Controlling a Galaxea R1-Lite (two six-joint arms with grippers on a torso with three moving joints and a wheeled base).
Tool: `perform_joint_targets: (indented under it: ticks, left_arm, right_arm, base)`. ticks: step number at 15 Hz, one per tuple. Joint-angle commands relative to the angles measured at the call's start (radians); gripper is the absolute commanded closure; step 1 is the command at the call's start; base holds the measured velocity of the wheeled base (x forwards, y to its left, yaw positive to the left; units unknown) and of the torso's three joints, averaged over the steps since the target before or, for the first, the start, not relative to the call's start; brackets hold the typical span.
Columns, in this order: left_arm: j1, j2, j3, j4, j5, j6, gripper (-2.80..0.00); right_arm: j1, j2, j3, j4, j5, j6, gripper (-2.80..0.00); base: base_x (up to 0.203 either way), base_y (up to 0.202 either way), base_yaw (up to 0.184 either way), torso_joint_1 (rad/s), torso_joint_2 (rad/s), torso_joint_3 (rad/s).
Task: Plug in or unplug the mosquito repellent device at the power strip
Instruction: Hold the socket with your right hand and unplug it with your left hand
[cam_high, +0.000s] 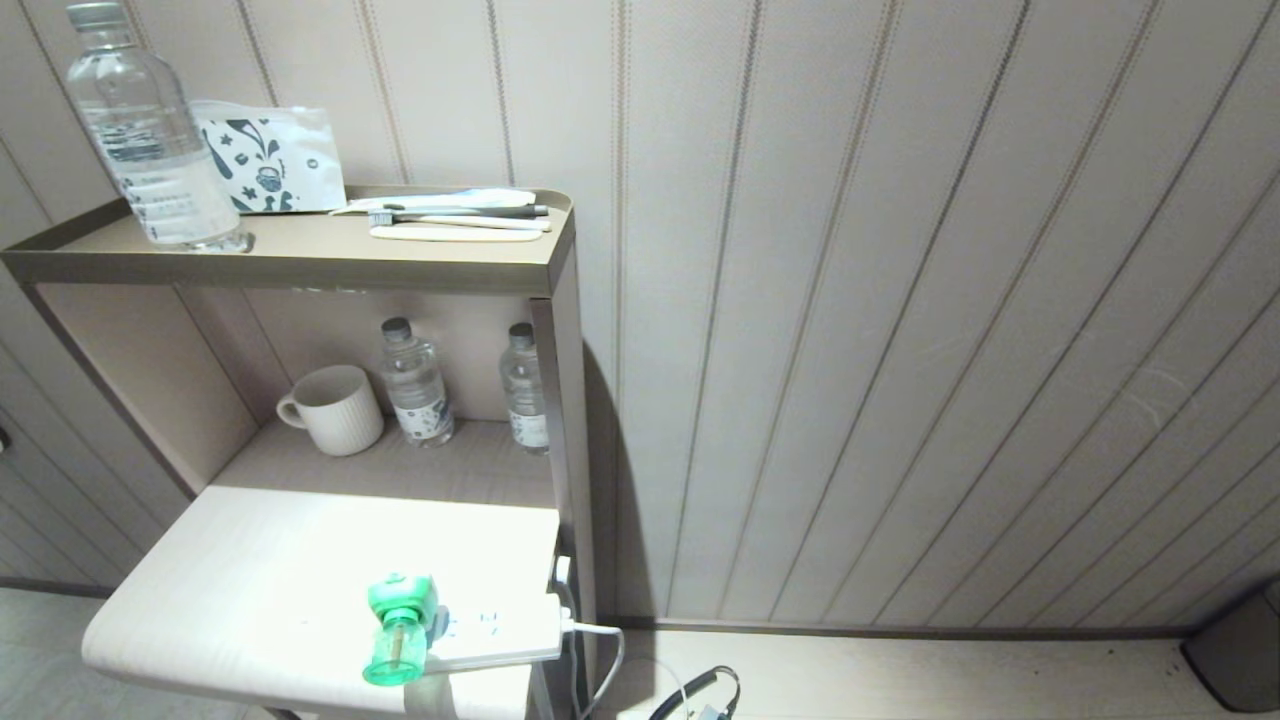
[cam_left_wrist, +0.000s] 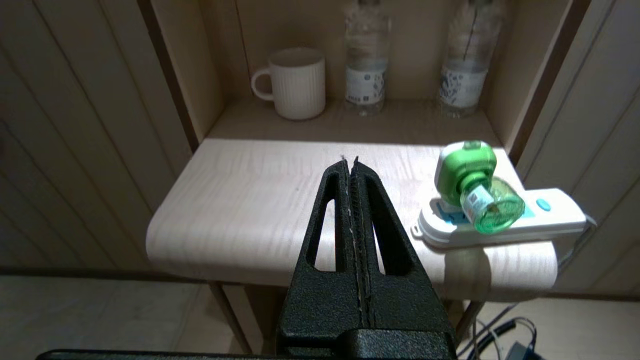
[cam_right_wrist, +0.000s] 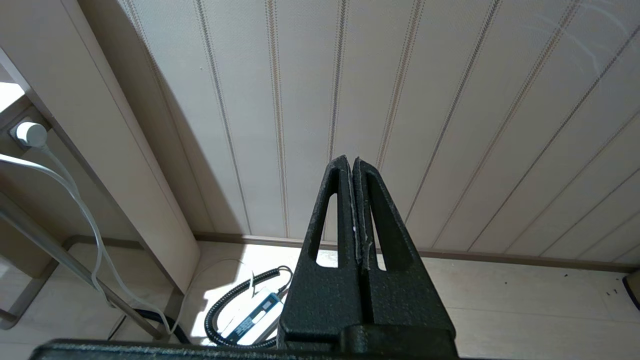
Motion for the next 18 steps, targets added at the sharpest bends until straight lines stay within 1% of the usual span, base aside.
perform_joint_targets:
  ticks: [1, 6, 7, 8, 13, 15, 16, 18]
  left_arm:
    - [0.001, -0.001, 0.000, -0.019, 0.000, -0.004, 0.00]
    - [0.000, -0.001, 0.000, -0.019, 0.000, -0.009, 0.00]
    - [0.000, -0.001, 0.000, -0.018, 0.000, -0.022, 0.00]
    - [0.000, -0.001, 0.000, -0.019, 0.002, -0.051, 0.00]
    - [0.000, -0.001, 0.000, -0.021, 0.003, -0.045, 0.00]
    - [0.000, 0.000, 0.000, -0.002, 0.008, -0.037, 0.00]
    - [0.000, 0.021, 0.000, 0.016, 0.008, -0.029, 0.00]
    - [0.000, 0.128, -0.008, 0.036, 0.009, -0.034, 0.00]
  right_arm:
    - [0.000, 0.000, 0.000, 0.000, 0.000, 0.000, 0.00]
    - [0.000, 0.001, 0.000, 0.000, 0.000, 0.000, 0.00]
    - [0.000, 0.000, 0.000, 0.000, 0.000, 0.000, 0.00]
    - [0.000, 0.001, 0.000, 0.000, 0.000, 0.000, 0.00]
    - [0.000, 0.000, 0.000, 0.000, 0.000, 0.000, 0.00]
    - [0.000, 0.000, 0.000, 0.002, 0.000, 0.000, 0.00]
    - [0.000, 0.001, 0.000, 0.000, 0.000, 0.000, 0.00]
    - [0.000, 0.000, 0.000, 0.000, 0.000, 0.000, 0.00]
  base:
    - [0.000, 0.000, 0.000, 0.000, 0.00, 0.000]
    - [0.000, 0.000, 0.000, 0.000, 0.00, 0.000]
    - [0.000, 0.000, 0.000, 0.000, 0.00, 0.000]
    - [0.000, 0.000, 0.000, 0.000, 0.00, 0.000]
    - [0.000, 0.000, 0.000, 0.000, 0.00, 0.000]
    - [0.000, 0.000, 0.000, 0.000, 0.00, 0.000]
    - [0.000, 0.000, 0.000, 0.000, 0.00, 0.000]
    - [0.000, 0.000, 0.000, 0.000, 0.00, 0.000]
